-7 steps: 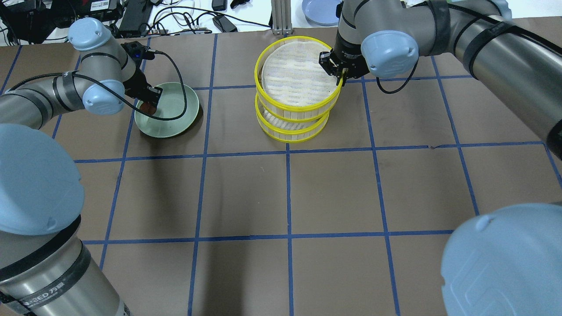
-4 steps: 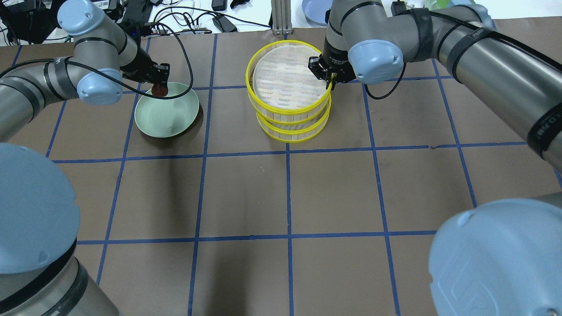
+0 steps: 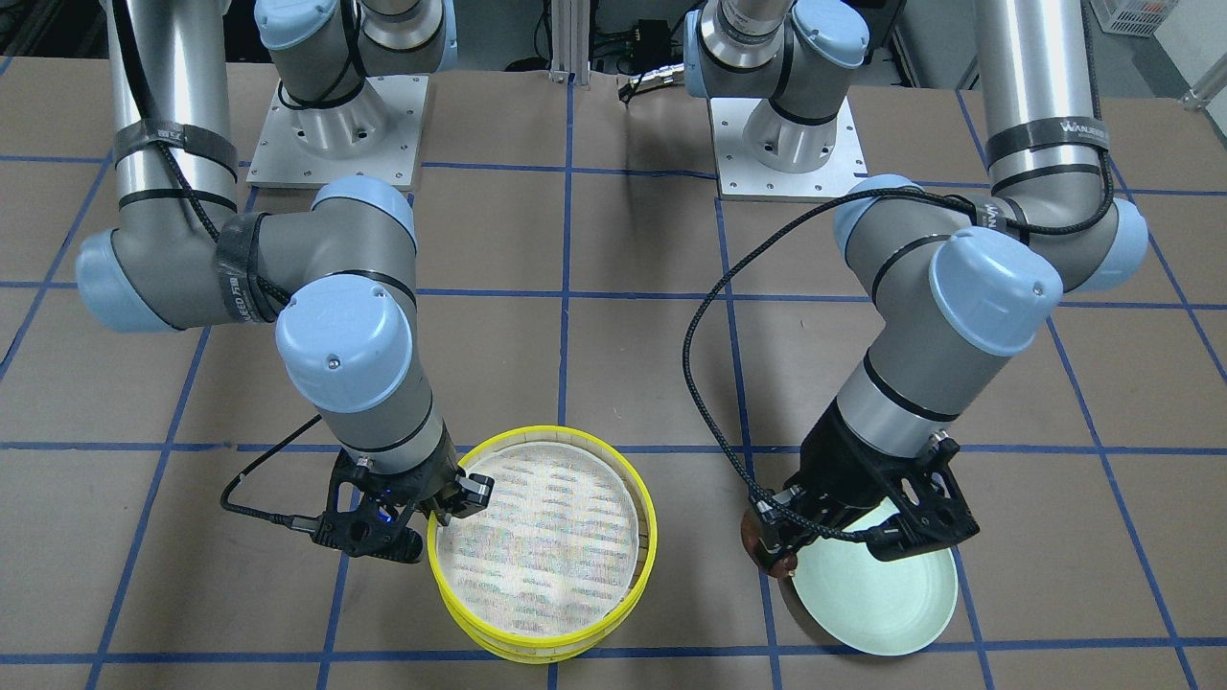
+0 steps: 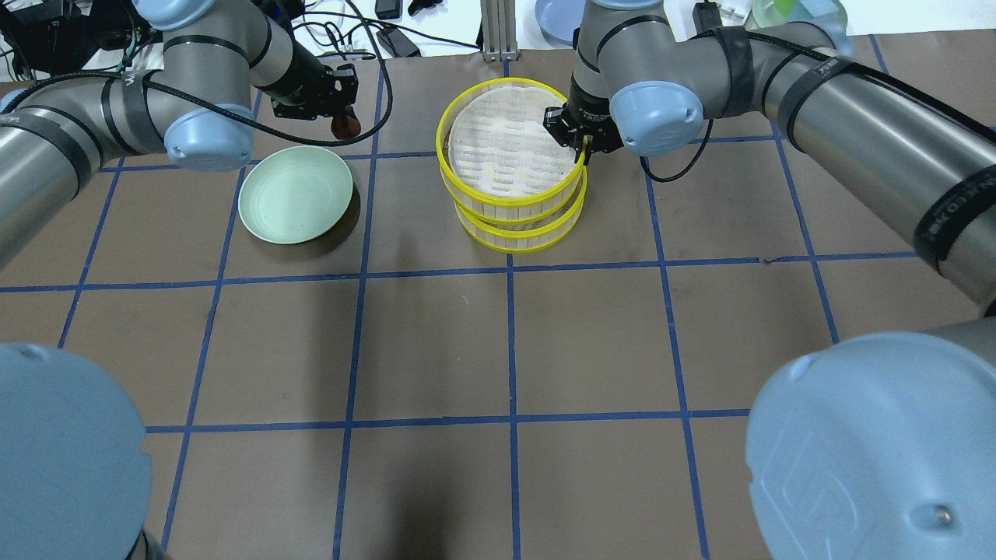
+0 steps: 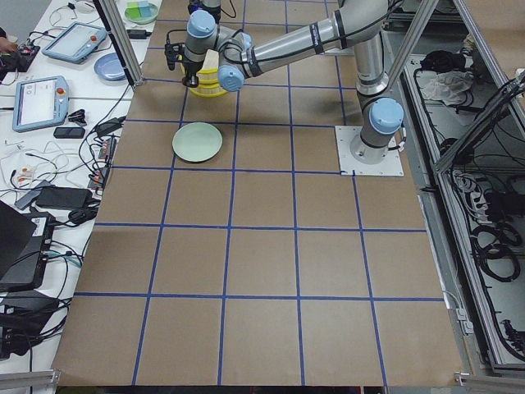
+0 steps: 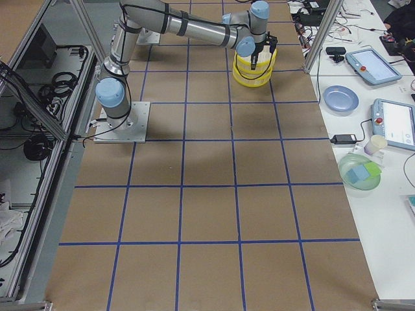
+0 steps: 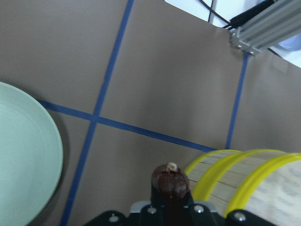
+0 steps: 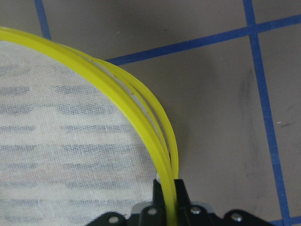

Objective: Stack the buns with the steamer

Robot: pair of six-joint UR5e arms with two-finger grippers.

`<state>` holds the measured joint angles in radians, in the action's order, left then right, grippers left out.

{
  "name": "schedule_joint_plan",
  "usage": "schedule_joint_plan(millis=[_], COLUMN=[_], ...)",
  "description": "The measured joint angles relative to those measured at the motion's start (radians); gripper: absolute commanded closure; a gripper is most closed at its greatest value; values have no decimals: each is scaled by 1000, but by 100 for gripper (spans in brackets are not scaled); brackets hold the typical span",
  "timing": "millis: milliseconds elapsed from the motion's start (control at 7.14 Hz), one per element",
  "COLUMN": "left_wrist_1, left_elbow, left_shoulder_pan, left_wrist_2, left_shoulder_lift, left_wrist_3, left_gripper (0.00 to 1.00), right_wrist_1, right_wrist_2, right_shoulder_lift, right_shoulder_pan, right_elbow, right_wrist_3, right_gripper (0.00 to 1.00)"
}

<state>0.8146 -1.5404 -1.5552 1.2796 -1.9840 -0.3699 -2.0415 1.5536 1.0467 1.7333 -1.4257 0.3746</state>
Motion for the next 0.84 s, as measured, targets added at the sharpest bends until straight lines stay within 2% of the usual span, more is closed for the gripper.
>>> schedule_joint_plan(millis=[280, 420, 560, 700, 840], left_wrist_1=[-28, -67, -103, -124, -138], left_elbow=[-1, -6, -12, -15, -16], left_shoulder_pan=[-60, -76, -85, -98, -111], left_wrist_2=[-58, -103, -149, -183, -198], left_shoulder_lift=[-2, -17, -31, -44, -57], left_wrist_3=[-192, -254, -294, -322, -336], left_gripper=[99, 91, 55, 1, 0], right_wrist_1=[15, 13, 12, 8, 0], right_wrist_2=[18, 19, 19, 17, 15], right_shoulder_lift=[-9, -14, -18, -20, -22], right_shoulder_pan=[0, 0, 0, 0, 0], right_elbow=[0, 1, 1, 2, 3], right_wrist_3=[-2, 1, 2, 3, 5], right_gripper=[100, 100, 100, 100, 100])
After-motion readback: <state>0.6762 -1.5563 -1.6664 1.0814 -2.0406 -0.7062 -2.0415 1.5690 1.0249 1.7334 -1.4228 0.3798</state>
